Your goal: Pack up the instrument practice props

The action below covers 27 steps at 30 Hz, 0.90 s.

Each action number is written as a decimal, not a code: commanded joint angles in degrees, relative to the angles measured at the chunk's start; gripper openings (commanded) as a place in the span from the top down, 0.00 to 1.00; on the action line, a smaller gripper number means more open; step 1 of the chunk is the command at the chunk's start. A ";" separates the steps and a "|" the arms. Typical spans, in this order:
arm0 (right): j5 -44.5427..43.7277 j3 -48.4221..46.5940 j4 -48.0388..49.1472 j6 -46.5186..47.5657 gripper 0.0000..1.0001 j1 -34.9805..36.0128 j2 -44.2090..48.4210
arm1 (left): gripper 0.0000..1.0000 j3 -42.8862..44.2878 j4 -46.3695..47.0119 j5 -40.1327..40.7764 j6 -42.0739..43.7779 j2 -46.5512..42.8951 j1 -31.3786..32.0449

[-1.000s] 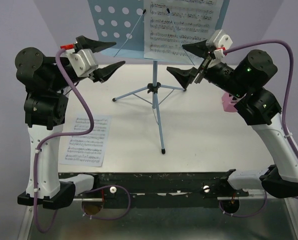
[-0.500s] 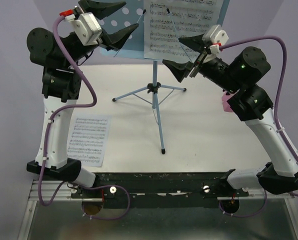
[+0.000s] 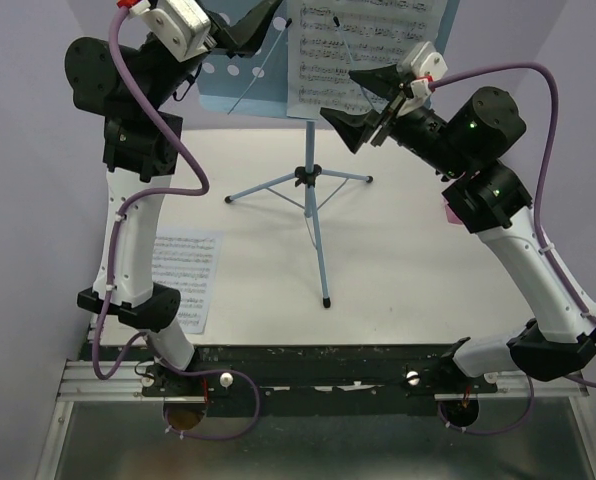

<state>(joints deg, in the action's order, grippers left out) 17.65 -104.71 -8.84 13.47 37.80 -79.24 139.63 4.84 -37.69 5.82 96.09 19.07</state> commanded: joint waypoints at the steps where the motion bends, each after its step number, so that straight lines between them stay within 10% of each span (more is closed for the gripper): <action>1: 3.09 0.38 2.16 -0.73 0.23 -0.54 -0.21 | 0.25 6.52 1.31 6.57 3.31 3.56 1.76; 20: 16.11 4.16 3.83 1.29 0.37 -0.71 4.36 | 0.20 5.39 1.75 8.16 4.02 5.86 3.08; 27: 0.91 4.60 8.05 4.97 0.09 -0.71 3.31 | 0.20 4.77 1.40 6.93 4.46 5.07 3.17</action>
<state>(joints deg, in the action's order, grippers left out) 26.74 -100.31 -3.73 15.35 37.36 -75.44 144.86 5.93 -30.61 10.46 102.78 21.89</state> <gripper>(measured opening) 0.899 0.801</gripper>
